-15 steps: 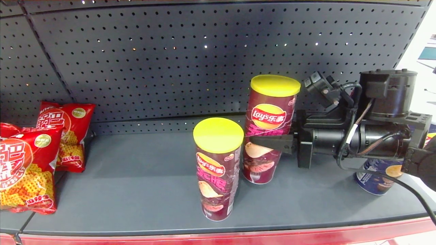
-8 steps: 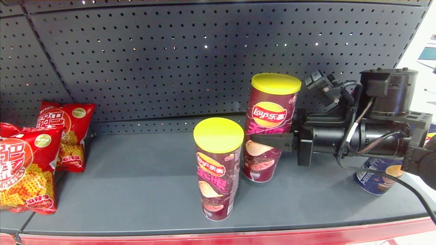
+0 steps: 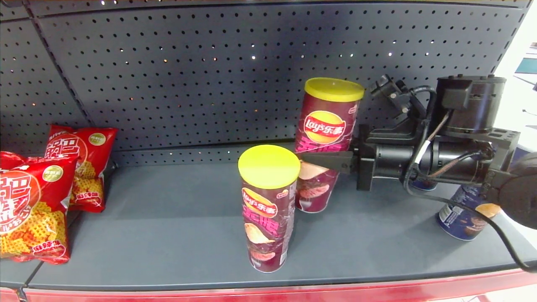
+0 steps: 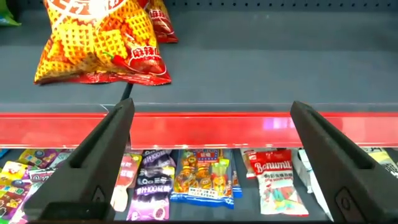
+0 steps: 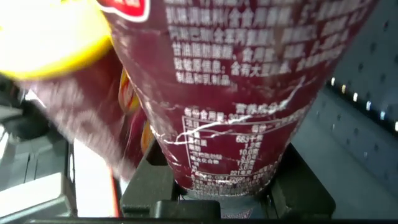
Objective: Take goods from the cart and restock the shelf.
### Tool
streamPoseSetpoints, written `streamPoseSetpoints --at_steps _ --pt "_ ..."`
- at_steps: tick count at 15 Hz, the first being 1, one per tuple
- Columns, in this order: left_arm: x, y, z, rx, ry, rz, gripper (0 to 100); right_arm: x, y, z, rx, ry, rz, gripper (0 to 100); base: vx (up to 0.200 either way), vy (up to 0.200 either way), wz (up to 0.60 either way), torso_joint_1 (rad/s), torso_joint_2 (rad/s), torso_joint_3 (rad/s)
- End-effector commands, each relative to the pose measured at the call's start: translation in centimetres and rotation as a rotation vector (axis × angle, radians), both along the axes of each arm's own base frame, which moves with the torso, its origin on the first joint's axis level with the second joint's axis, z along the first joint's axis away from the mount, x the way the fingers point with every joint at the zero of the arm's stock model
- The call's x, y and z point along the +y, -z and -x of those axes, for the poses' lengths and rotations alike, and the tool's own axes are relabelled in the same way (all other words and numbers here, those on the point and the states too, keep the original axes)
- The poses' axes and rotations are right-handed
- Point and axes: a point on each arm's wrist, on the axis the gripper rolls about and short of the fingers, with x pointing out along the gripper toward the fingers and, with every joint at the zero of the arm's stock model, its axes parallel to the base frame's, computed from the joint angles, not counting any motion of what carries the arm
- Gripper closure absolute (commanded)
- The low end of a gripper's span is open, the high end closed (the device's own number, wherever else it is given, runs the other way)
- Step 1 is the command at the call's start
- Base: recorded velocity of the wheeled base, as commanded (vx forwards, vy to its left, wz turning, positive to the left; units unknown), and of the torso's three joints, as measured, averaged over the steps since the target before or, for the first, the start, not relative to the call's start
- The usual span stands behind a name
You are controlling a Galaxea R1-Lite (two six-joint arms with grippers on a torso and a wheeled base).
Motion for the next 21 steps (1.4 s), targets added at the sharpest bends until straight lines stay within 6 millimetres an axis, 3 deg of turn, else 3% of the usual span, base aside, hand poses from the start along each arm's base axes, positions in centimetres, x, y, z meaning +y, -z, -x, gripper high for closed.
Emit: streamPoseSetpoints --at_steps 1,4,8,10,16,21 --pt "0.0 0.0 0.0 0.003 0.000 0.000 0 1.9 0.8 -1.1 -0.004 -0.032 -0.011 100 0.000 0.000 0.00 0.000 0.00 0.000" --pt "0.0 0.0 0.0 0.003 0.000 0.000 0 4.1 2.2 -1.9 0.009 -0.076 -0.025 100 0.000 0.000 0.00 0.000 0.00 0.000" --pt "0.0 0.0 0.0 0.003 0.000 0.000 0 5.6 3.3 -2.6 0.027 -0.101 -0.014 100 0.000 0.000 0.00 0.000 0.00 0.000" --pt "0.0 0.0 0.0 0.003 0.000 0.000 0 6.3 3.8 -3.9 0.027 -0.103 -0.014 100 0.000 0.000 0.00 0.000 0.00 0.000" --pt "0.0 0.0 0.0 0.003 0.000 0.000 0 5.9 4.5 -7.2 0.008 -0.058 -0.019 100 0.000 0.000 0.00 0.000 0.00 0.000" --pt "0.0 0.0 0.0 0.003 0.000 0.000 0 4.5 4.4 -8.1 -0.029 -0.171 -0.024 100 0.000 0.000 0.00 0.000 0.00 0.000"
